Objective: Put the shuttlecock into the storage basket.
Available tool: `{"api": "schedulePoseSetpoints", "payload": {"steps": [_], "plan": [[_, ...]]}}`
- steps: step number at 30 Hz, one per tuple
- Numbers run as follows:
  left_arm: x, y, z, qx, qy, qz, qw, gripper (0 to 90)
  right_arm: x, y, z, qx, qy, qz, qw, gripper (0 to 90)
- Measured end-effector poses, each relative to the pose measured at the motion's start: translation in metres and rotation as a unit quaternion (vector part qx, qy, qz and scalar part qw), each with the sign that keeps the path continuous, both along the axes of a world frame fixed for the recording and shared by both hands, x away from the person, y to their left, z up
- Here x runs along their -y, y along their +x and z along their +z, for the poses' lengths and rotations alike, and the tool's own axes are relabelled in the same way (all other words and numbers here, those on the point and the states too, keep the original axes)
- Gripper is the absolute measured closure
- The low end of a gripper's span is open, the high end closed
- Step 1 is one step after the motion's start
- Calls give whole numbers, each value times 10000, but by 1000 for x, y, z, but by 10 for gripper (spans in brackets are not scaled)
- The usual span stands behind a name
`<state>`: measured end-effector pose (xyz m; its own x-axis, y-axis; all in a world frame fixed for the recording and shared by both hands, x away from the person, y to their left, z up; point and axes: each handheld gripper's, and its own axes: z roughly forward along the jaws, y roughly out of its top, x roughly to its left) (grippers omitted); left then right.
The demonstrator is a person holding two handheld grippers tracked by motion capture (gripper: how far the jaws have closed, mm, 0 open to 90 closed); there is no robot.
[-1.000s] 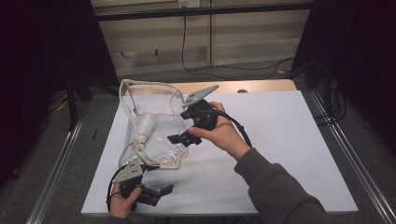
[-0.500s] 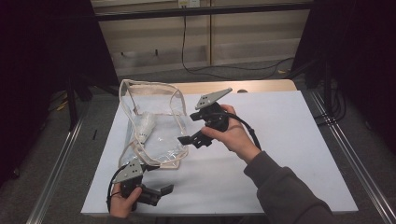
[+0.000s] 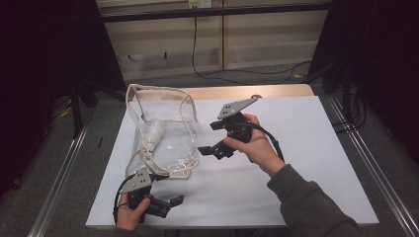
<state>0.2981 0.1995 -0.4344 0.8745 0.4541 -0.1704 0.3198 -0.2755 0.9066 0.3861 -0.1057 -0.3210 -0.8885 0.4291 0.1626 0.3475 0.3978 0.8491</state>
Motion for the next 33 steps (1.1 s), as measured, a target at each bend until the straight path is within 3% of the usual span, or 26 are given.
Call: {"api": "schedulePoseSetpoints", "payload": {"steps": [33], "plan": [[-3,-2,0,8,-6,13,10000,25,42,-15,-29,-92,152,-138,9997,40]]}}
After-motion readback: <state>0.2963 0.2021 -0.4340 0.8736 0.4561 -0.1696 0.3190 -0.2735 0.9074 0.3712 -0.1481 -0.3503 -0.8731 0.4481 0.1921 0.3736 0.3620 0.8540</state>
